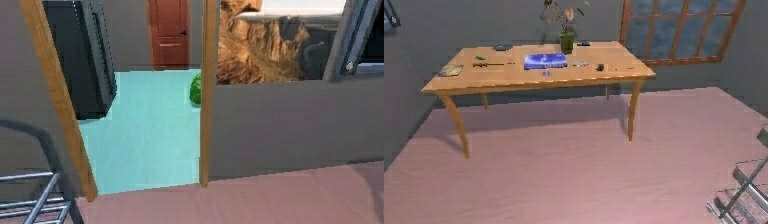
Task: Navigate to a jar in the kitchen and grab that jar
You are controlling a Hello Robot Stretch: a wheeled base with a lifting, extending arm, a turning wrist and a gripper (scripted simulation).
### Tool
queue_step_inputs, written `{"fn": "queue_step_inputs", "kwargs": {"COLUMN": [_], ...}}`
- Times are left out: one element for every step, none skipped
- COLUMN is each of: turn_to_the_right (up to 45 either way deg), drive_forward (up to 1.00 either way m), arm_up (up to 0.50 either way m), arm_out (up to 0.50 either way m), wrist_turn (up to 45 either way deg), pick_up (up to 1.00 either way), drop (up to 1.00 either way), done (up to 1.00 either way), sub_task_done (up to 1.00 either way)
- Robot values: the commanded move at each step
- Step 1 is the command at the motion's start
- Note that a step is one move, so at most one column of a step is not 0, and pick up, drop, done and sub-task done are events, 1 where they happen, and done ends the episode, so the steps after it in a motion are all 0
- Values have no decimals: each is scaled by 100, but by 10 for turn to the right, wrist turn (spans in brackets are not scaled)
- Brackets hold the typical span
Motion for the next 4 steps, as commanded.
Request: {"fn": "queue_step_inputs", "kwargs": {"turn_to_the_right": [30, 0, -420, 0], "drive_forward": [0, 85, 0, 50], "arm_up": [0, 0, 0, 0], "arm_out": [0, 0, 0, 0], "wrist_turn": [0, 0, 0, 0], "pick_up": [0, 0, 0, 0], "drop": [0, 0, 0, 0], "done": [0, 0, 0, 0], "sub_task_done": [0, 0, 0, 0]}}
